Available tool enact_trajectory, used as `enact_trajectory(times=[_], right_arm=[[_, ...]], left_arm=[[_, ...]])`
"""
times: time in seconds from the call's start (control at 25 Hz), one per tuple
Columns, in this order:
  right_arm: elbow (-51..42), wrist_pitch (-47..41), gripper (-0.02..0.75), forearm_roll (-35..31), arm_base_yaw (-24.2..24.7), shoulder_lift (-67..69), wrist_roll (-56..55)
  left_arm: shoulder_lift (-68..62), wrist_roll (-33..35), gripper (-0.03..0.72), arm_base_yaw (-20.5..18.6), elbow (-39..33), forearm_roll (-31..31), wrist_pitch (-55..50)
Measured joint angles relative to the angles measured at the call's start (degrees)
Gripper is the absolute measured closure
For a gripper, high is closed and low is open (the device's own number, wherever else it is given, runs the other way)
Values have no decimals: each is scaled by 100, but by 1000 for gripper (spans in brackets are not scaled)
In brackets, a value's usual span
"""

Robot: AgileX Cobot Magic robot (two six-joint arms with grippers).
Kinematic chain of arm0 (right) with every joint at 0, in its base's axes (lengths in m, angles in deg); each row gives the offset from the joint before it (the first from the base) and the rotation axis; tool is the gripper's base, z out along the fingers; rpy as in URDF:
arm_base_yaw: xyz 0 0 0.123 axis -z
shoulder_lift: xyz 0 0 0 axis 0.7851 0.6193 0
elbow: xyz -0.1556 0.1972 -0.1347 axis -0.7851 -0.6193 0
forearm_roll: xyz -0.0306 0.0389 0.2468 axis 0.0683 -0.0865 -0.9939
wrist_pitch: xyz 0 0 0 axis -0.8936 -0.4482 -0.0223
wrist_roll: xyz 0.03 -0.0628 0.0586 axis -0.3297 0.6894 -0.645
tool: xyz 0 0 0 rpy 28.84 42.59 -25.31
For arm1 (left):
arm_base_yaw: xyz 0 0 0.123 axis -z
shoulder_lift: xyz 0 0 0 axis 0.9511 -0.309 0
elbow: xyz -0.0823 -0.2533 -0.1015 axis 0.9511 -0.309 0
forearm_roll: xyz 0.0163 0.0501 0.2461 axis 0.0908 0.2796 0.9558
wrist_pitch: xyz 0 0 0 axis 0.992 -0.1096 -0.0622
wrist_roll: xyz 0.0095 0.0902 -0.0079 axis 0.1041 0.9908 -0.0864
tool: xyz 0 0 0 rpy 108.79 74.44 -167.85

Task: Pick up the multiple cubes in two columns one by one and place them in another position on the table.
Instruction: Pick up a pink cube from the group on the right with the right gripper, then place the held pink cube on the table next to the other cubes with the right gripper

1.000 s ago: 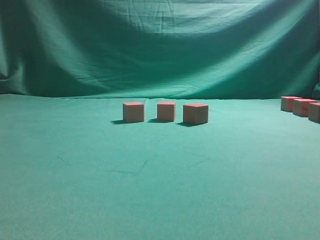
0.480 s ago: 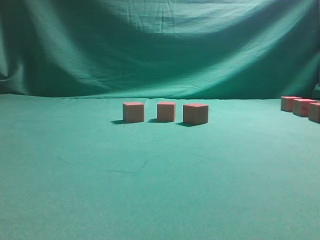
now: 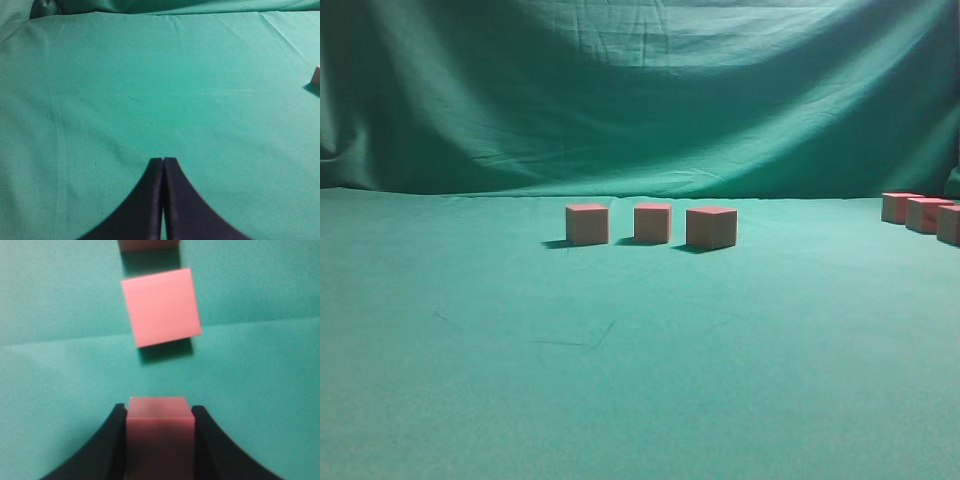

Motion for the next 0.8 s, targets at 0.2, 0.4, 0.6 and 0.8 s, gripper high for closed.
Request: enact_trajectory(times=[0.2, 0.4, 0.6, 0.8], right_arm=[[0, -474, 484, -735, -57, -553, -48], [0, -697, 484, -1022, -817, -1161, 84], [285, -992, 484, -1092, -2338, -1366, 262], [826, -956, 484, -1120, -3865, -1366, 291]], left_arm=[[0, 0, 688, 0, 0, 0, 0], [0, 0, 688, 0, 0, 0, 0], [0, 0, 688, 0, 0, 0, 0], [0, 0, 688, 0, 0, 0, 0]])
